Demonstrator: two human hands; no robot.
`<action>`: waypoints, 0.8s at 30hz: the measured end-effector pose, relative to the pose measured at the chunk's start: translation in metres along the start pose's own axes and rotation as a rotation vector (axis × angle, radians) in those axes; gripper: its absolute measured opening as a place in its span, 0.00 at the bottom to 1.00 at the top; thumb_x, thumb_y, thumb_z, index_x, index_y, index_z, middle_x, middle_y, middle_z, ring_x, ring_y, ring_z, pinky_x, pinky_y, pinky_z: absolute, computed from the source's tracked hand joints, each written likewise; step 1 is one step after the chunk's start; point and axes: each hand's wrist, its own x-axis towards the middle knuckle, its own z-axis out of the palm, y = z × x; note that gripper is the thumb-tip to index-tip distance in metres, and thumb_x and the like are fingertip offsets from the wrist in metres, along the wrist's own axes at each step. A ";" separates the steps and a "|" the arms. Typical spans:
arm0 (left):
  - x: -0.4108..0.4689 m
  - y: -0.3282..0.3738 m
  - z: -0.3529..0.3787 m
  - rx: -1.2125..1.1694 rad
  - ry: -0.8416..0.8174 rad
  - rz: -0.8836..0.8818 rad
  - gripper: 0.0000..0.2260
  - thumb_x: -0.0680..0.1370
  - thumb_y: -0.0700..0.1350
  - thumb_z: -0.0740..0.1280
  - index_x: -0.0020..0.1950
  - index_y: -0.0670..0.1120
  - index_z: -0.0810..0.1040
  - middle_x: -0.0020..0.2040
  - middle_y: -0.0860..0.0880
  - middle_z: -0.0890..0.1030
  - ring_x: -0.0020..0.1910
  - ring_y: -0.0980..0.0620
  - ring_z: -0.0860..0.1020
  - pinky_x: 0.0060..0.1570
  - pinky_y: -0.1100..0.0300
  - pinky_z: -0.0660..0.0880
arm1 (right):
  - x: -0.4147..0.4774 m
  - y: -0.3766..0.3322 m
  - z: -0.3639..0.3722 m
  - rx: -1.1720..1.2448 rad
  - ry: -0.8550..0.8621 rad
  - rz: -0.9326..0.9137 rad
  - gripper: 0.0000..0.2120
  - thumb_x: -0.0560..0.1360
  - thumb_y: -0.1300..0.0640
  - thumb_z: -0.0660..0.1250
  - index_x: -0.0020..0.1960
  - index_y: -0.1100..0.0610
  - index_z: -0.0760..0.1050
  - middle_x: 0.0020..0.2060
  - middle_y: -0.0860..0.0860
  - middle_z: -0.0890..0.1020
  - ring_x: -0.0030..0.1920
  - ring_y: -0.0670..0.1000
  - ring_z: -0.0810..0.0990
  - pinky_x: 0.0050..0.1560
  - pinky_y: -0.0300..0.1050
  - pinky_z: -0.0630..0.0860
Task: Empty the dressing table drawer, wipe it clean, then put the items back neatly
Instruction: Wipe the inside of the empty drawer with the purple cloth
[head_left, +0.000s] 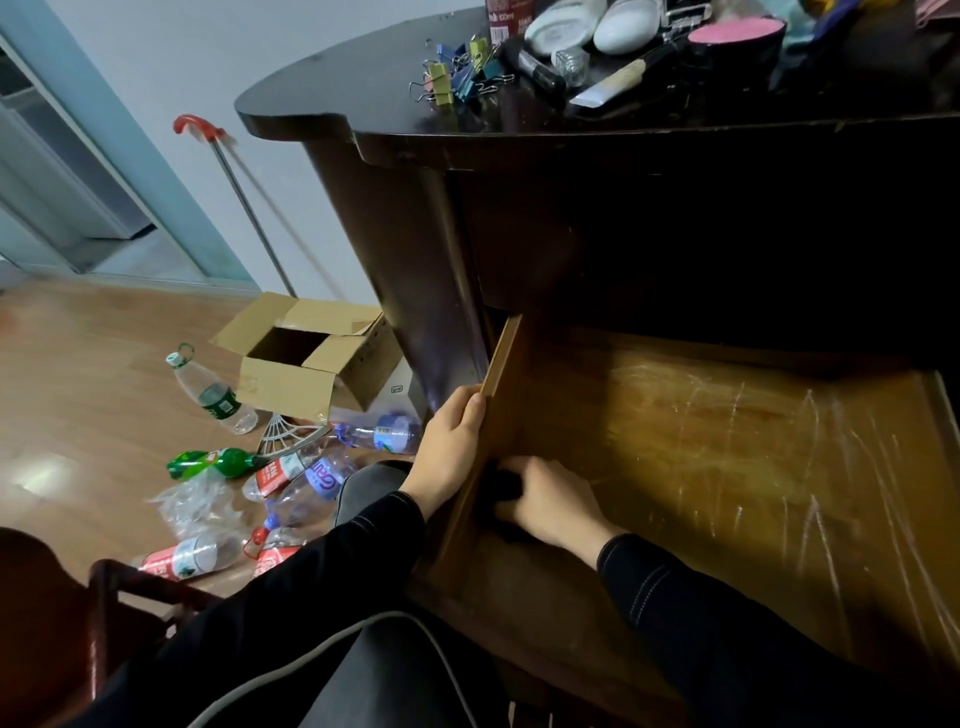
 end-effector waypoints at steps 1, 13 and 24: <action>0.000 0.001 0.000 0.002 0.007 0.005 0.13 0.86 0.52 0.55 0.63 0.50 0.75 0.56 0.49 0.80 0.58 0.51 0.78 0.63 0.52 0.74 | 0.000 -0.001 -0.001 0.029 0.016 -0.011 0.21 0.74 0.44 0.71 0.66 0.41 0.75 0.56 0.44 0.83 0.55 0.52 0.82 0.52 0.48 0.79; 0.002 0.003 0.002 -0.025 0.048 0.006 0.11 0.86 0.50 0.57 0.56 0.46 0.77 0.51 0.44 0.81 0.54 0.47 0.80 0.61 0.43 0.75 | -0.003 -0.008 -0.003 0.210 0.114 -0.057 0.16 0.65 0.38 0.67 0.50 0.42 0.75 0.43 0.41 0.82 0.44 0.45 0.81 0.45 0.49 0.82; 0.000 0.005 0.001 -0.079 0.020 -0.022 0.12 0.86 0.49 0.56 0.57 0.43 0.76 0.53 0.40 0.80 0.56 0.43 0.79 0.64 0.41 0.73 | -0.008 -0.012 -0.003 0.304 0.186 -0.079 0.14 0.68 0.40 0.69 0.52 0.43 0.74 0.45 0.40 0.80 0.45 0.45 0.80 0.44 0.45 0.83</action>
